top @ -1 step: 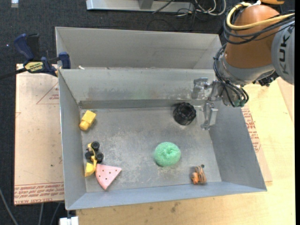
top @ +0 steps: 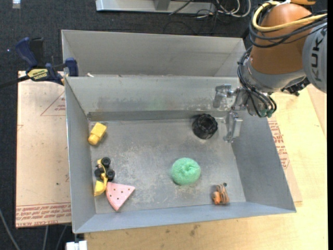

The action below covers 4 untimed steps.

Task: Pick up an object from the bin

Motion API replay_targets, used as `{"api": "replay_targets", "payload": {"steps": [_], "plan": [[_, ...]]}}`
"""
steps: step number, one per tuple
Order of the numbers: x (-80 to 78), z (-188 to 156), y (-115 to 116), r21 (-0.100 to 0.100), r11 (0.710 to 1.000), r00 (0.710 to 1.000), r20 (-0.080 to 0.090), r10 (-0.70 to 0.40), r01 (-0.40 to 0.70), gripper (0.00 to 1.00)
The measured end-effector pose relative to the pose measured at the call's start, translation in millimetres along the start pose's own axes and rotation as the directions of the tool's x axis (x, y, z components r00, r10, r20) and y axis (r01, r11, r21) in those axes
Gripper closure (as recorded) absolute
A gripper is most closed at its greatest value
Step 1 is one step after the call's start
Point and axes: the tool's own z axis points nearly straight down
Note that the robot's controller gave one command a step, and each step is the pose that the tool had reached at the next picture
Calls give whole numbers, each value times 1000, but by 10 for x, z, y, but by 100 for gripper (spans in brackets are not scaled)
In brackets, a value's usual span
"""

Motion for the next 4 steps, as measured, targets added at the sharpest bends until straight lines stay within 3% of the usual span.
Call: {"api": "replay_targets", "payload": {"steps": [2, 4], "plan": [[59, 547, 175, -1, 995, 995, 0, 99, -99, 0], [112, 740, 149, 0, 998, 998, 1, 68, -68, 0]]}}
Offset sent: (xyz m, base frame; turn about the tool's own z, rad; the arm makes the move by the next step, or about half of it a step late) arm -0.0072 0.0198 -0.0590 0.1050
